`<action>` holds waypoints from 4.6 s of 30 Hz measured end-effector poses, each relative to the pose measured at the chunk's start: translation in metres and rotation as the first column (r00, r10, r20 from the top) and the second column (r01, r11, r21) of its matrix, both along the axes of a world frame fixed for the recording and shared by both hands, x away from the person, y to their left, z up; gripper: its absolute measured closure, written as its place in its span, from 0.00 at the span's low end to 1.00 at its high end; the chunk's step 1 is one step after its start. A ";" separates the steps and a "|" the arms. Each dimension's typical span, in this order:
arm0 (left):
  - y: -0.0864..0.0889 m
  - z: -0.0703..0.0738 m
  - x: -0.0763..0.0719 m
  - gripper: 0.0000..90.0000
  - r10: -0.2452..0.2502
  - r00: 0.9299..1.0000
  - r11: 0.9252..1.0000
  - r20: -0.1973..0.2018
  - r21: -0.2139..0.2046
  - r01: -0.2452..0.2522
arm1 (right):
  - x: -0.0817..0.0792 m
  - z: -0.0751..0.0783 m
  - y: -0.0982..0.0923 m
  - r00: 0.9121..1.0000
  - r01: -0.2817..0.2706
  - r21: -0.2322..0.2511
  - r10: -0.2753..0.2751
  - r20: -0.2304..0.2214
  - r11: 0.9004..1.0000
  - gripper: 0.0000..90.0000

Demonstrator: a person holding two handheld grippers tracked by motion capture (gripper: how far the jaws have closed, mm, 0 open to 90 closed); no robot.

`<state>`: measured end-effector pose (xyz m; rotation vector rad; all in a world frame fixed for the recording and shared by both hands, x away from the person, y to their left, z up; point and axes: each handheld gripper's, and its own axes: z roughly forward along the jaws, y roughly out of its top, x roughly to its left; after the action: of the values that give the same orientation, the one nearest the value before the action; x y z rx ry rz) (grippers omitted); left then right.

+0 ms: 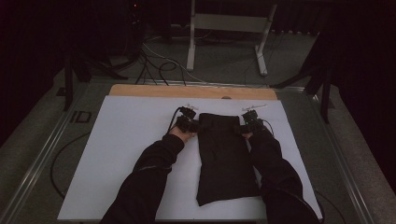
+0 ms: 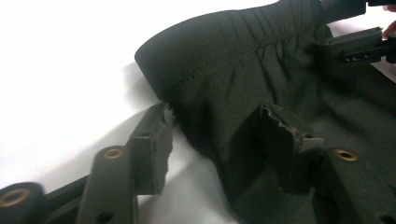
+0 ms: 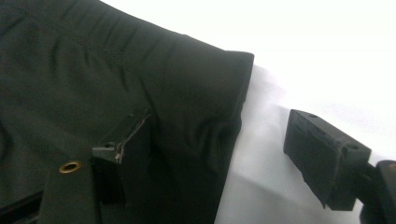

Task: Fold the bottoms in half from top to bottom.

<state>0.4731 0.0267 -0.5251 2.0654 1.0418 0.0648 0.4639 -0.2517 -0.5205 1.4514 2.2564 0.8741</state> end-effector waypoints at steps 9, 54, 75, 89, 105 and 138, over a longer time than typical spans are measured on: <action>0.001 0.000 -0.001 0.82 -0.005 1.000 1.000 -0.003 0.019 0.006 | -0.004 0.004 0.008 0.999 -0.046 -0.007 0.046 -0.012 0.999 0.57; 0.002 0.072 -0.005 0.89 -0.035 0.991 0.999 0.130 -0.018 0.038 | -0.009 0.069 0.008 0.983 -0.096 0.012 0.092 0.161 0.995 0.96; 0.006 0.098 -0.021 0.89 -0.105 0.980 0.992 0.167 -0.059 0.116 | -0.034 0.095 -0.002 0.962 -0.146 0.022 0.136 0.238 0.989 0.96; 0.006 0.102 -0.040 0.90 -0.152 0.974 0.984 0.170 -0.068 0.166 | -0.058 0.096 -0.007 0.950 -0.175 0.011 0.166 0.263 0.984 0.96; 0.005 0.098 -0.062 0.90 -0.189 0.968 0.976 0.168 -0.077 0.204 | -0.078 0.089 -0.010 0.946 -0.189 0.015 0.177 0.272 0.982 0.96; 0.004 0.087 -0.094 0.90 -0.251 0.956 0.961 0.150 -0.084 0.265 | -0.116 0.077 -0.017 0.940 -0.233 0.029 0.217 0.263 0.972 0.96</action>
<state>0.3791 0.0310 -0.4381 2.0537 0.6707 0.0202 0.3475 -0.2683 -0.4437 1.0424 2.2402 1.1368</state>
